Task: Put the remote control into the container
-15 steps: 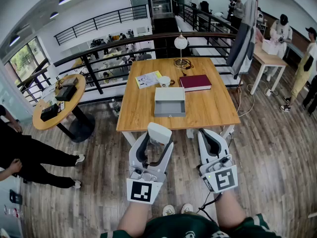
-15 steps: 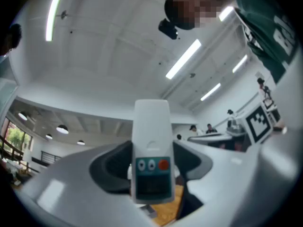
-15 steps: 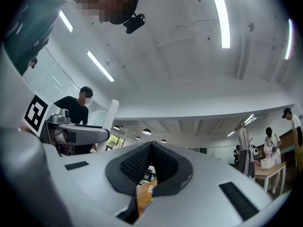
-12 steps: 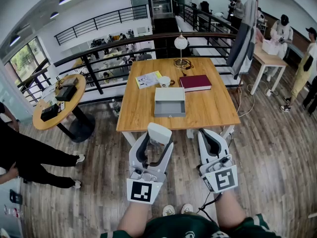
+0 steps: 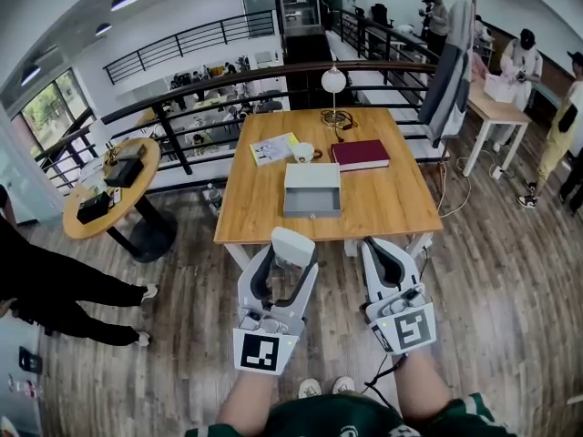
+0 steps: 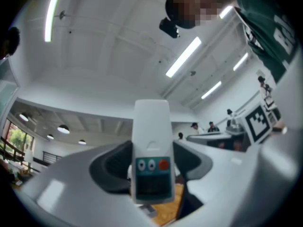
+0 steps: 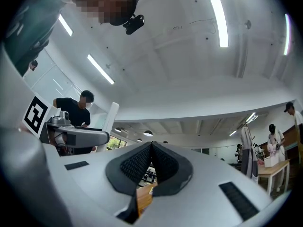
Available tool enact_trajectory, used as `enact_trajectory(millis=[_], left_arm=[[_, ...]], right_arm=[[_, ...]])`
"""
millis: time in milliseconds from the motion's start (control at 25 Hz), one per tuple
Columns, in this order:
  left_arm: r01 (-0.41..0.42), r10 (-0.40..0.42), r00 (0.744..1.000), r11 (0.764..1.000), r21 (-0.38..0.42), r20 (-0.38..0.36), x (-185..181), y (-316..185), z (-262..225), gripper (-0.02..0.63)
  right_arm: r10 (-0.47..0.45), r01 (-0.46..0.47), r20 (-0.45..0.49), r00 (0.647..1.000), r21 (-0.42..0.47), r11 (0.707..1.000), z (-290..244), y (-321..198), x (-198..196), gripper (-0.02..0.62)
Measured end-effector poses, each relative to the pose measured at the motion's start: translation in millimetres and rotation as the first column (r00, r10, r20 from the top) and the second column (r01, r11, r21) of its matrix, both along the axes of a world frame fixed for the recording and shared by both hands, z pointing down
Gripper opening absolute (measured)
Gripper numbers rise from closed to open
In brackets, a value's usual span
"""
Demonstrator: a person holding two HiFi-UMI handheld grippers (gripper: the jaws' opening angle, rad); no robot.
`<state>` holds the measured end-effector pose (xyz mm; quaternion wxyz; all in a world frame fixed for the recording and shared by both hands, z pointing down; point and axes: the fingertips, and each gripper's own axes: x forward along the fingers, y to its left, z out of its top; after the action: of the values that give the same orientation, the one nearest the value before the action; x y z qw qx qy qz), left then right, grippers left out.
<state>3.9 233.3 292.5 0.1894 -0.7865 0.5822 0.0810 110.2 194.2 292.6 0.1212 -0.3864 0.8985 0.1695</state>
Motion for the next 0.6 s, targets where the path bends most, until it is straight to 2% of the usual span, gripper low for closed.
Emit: enact_trajectory(millis=[320, 600], left_arm=[[0.019, -0.019, 1.0, 1.0, -0.002, 0.009, 12.9, -9.6, -0.1, 0.268], [0.045, -0.046, 0.999, 0.999, 0.011, 0.02, 28.3, -16.5, 0.6, 0.268]], right_arm=[[0.006, -0.005, -0.028, 1.0, 0.03, 1.0, 3.6, -9.5, 10.7, 0.015], [-0.016, 0.016, -0.002, 1.0, 0.042, 0.999, 4.1, -19.9, 29.6, 0.015]])
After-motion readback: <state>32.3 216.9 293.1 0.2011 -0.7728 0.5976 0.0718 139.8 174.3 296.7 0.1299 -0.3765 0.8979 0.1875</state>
